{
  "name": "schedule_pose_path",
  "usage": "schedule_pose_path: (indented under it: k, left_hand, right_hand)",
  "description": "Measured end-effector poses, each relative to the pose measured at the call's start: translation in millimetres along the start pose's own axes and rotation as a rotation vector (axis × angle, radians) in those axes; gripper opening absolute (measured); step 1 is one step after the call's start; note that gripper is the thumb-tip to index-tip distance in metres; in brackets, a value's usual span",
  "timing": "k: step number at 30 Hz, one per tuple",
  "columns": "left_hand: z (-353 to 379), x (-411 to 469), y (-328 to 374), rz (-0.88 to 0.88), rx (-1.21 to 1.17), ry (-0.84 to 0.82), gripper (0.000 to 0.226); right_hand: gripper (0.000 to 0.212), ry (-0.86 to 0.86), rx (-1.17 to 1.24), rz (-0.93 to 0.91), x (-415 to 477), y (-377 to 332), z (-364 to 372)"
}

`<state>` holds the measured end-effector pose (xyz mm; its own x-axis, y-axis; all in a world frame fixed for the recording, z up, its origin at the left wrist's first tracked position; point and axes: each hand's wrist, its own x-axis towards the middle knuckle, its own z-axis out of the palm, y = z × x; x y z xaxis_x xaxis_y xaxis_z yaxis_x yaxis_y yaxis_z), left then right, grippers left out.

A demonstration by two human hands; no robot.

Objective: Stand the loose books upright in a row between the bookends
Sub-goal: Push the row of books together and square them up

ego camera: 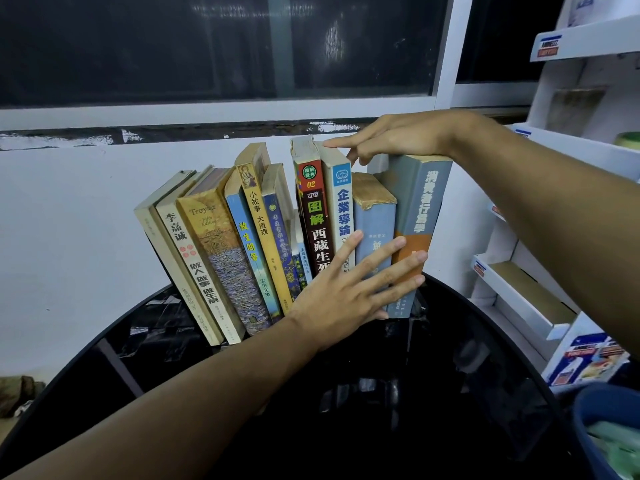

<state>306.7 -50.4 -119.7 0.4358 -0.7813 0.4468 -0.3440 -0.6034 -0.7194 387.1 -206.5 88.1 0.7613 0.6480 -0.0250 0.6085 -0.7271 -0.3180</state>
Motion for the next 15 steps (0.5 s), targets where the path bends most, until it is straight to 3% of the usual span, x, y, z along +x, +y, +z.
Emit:
schedule_pose_path:
  k: [5,9,15]
  left_hand:
    - [-4.8,0.6,0.2,-0.011,-0.016,-0.025,0.079]
    - [-12.8,-0.4,-1.0,-0.012,-0.088,-0.084,0.074]
    - [-50.2,-15.9,7.9,-0.053,-0.435,-0.181,0.053]
  right_hand:
    - [0.039,0.063,-0.003,-0.011,-0.7,3.3,-1.0]
    - [0.035,0.235,0.027,-0.051,-7.4,11.5,-2.3]
    - [0.032,0.512,0.154,-0.003,-55.6,32.5,0.8]
